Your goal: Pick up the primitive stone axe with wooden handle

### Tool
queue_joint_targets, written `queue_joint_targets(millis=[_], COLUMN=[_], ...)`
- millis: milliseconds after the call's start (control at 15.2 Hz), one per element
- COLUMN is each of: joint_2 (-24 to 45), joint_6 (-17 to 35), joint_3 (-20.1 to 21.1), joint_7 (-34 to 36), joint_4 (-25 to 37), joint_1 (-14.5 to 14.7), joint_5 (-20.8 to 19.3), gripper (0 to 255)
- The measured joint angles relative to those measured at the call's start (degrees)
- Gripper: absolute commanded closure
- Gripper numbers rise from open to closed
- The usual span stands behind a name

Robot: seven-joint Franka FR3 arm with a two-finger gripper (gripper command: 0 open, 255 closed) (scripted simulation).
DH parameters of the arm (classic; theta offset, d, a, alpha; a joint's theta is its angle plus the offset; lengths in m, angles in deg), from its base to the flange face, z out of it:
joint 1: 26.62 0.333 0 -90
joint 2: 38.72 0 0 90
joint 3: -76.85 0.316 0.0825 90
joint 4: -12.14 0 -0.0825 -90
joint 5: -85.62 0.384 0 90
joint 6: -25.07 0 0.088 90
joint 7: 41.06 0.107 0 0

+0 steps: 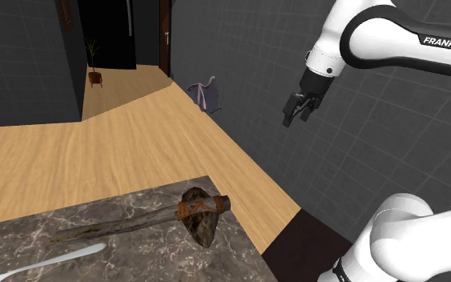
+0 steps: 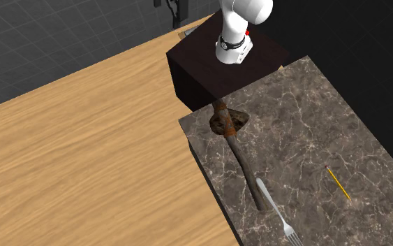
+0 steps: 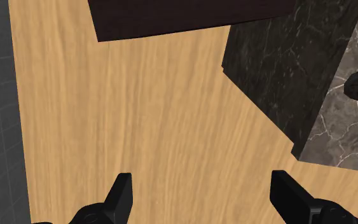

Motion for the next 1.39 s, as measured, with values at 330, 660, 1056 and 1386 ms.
queue_joint_targets(millis=[330, 660, 1056, 1386], joint_2=[5.02, 12.41, 21.71, 28.59], joint_6=[3.41, 7.90, 12.54, 15.23], joint_3=[0.44, 1.09, 2.90, 4.62], joint_7=[-3.09, -8.76, -15.21, -20.91], joint_4=[1.13, 3.25, 6.89, 10.18], joint_1=[2.64, 6.65, 11.35, 14.78], joint_5=[1.11, 2.86, 5.18, 6.88], gripper=[0, 0, 0, 0])
